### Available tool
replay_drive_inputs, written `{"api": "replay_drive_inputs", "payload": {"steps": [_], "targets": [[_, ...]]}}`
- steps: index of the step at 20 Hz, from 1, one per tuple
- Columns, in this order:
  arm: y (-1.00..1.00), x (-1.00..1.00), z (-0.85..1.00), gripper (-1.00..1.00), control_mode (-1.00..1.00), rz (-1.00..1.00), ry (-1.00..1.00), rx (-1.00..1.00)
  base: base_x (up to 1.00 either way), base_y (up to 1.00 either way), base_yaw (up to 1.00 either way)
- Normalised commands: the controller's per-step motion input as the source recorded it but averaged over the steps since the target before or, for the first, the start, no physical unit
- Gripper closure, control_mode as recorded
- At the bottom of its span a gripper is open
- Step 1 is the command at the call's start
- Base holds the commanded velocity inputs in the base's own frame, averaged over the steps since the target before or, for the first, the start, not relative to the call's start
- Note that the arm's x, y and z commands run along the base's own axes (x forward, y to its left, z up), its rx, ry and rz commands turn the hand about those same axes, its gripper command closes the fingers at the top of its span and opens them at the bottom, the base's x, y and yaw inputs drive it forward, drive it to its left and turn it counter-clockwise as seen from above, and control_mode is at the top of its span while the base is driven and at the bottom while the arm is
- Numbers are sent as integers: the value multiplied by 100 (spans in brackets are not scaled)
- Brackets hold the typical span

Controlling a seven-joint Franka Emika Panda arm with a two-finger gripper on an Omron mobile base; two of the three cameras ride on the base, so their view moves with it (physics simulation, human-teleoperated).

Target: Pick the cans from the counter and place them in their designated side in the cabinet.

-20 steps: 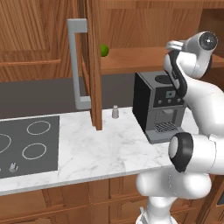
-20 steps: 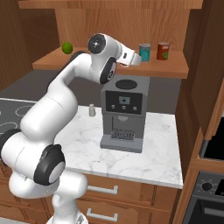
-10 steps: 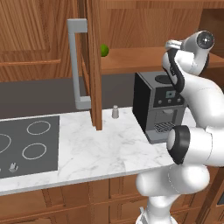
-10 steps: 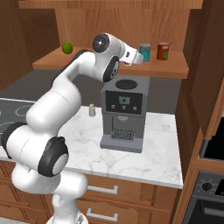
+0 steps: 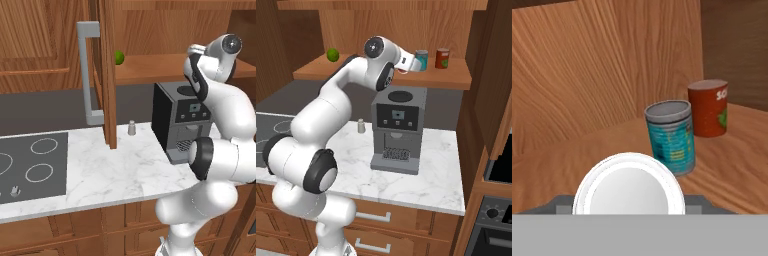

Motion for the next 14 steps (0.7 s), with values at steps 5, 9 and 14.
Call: {"api": "replay_drive_inputs", "payload": {"steps": [5,9,14], "targets": [[0,18,-9,100,-100,0,2,0,0,0,0],[0,16,-8,100,-100,0,3,0,0,0,0],[0,14,-11,100,-100,0,3,0,0,0,0]]}}
